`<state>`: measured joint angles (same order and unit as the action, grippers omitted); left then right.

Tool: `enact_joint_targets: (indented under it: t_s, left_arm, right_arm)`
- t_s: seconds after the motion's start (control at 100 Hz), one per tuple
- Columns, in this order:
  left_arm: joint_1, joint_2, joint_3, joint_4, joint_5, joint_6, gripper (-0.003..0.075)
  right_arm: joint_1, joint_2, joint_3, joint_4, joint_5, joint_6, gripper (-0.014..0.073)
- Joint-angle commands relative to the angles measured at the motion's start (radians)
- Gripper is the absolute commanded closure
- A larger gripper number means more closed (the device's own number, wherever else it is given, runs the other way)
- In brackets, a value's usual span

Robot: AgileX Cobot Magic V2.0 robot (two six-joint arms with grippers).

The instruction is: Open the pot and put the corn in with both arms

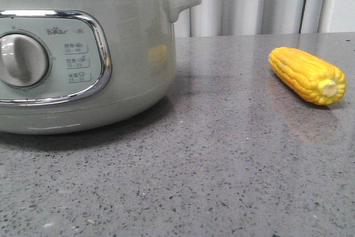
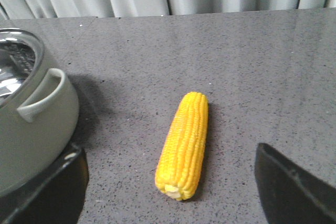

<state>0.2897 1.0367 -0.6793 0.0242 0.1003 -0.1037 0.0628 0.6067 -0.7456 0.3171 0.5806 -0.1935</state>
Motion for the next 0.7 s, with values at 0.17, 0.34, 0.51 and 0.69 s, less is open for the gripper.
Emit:
enact_joint_targets:
  t_s: [0.17, 0.34, 0.51, 0.69]
  left_arm:
    - [0.002, -0.022, 0.097, -0.024, -0.342, -0.002, 0.0625]
    - [0.002, -0.021, 0.184, -0.024, -0.535, -0.002, 0.0625]
    - [0.002, -0.021, 0.227, -0.024, -0.556, -0.002, 0.061]
    - [-0.027, -0.021, 0.231, -0.024, -0.556, -0.002, 0.0458]
  right_arm:
    - [0.016, 0.01, -0.03, -0.001, -0.061, -0.009, 0.0028]
    - [0.016, 0.01, -0.03, -0.001, -0.059, -0.009, 0.0028]
    - [0.016, 0.01, -0.03, 0.001, -0.047, -0.009, 0.0028]
    - [0.016, 0.01, -0.03, 0.003, -0.04, -0.009, 0.0028]
